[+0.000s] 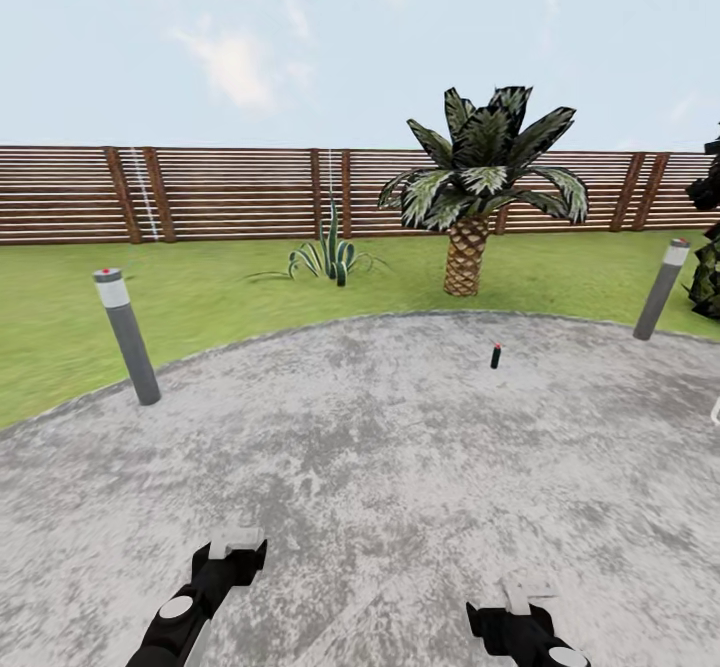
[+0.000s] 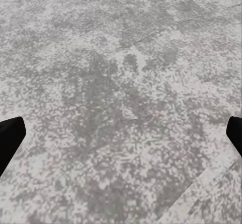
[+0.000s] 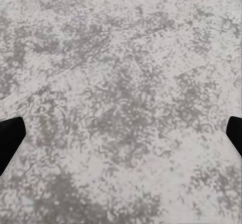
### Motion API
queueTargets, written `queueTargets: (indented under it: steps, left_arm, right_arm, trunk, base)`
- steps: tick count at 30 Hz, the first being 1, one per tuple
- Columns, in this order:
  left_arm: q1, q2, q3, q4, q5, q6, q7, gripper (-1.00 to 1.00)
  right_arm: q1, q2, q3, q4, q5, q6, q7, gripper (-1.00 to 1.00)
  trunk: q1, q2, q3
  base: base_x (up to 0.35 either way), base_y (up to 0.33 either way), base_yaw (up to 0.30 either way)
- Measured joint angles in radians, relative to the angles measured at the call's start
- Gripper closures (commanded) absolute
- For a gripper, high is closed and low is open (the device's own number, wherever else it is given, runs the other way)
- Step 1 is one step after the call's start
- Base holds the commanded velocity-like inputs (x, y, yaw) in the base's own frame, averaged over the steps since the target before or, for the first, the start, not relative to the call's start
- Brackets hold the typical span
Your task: Pick up the pesticide atomizer in the garden and spray insectifuge to fully cover both potted plants in the garden.
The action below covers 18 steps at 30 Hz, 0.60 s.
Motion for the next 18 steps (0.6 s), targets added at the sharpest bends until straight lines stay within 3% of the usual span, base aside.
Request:
queueTargets:
  steps: [15, 18]
  left_arm:
    - [0.000, 0.000, 0.001, 0.001, -0.003, 0.001, 0.002, -1.00]
    - [0.000, 0.000, 0.001, 0.000, -0.002, 0.001, 0.004, -1.00]
  right_arm:
    - [0.000, -0.001, 0.000, 0.000, 0.000, 0.000, -0.001, -1.00]
    - [0.000, -0.004, -0.003, -0.037, 0.000, 0.000, -0.001, -1.00]
  trunk:
    - [0.000, 0.000, 0.000]
    - [0.000, 0.000, 0.000]
  base:
    - [0.346, 0.000, 0.000]
    - [0.346, 0.000, 0.000]
